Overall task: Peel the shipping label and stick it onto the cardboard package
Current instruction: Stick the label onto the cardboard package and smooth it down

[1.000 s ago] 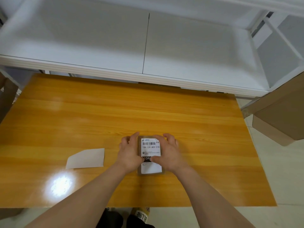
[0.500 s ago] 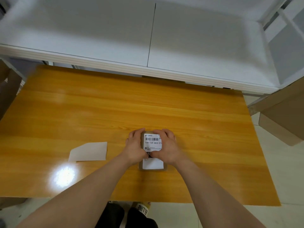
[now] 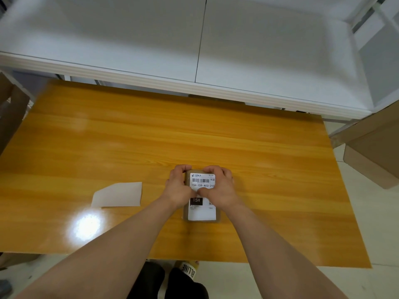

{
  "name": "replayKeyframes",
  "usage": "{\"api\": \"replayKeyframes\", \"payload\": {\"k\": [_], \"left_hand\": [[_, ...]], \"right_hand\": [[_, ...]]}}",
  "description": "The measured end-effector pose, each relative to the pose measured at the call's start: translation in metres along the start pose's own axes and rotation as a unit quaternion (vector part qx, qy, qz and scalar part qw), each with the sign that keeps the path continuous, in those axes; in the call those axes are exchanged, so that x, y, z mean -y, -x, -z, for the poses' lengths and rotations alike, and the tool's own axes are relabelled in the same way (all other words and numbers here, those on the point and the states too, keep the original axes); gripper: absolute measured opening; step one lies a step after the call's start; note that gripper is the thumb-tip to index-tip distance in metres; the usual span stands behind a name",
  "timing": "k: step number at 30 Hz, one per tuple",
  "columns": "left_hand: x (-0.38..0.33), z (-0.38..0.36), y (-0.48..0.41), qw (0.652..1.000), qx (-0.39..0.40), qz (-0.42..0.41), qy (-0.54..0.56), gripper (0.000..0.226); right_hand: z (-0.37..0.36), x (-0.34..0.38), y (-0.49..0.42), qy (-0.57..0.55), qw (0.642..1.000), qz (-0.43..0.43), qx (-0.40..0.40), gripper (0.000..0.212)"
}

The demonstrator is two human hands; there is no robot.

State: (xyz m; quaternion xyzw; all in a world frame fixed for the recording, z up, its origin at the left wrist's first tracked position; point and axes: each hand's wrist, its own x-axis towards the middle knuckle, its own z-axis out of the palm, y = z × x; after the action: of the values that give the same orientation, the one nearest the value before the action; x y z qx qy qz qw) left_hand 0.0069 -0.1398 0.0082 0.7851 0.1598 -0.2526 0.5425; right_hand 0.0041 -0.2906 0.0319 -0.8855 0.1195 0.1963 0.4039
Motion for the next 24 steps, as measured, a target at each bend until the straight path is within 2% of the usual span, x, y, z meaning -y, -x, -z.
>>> {"api": "replayKeyframes", "payload": {"k": [16, 24], "left_hand": [[-0.005, -0.004, -0.013, 0.999, -0.033, 0.019, 0.025, 0.053], [-0.011, -0.006, -0.020, 0.997, -0.061, 0.031, 0.020, 0.039]], "right_hand": [[-0.012, 0.010, -0.006, -0.041, 0.996, -0.056, -0.055, 0.032], [-0.017, 0.012, -0.011, -0.074, 0.991, -0.077, -0.083, 0.024]]}}
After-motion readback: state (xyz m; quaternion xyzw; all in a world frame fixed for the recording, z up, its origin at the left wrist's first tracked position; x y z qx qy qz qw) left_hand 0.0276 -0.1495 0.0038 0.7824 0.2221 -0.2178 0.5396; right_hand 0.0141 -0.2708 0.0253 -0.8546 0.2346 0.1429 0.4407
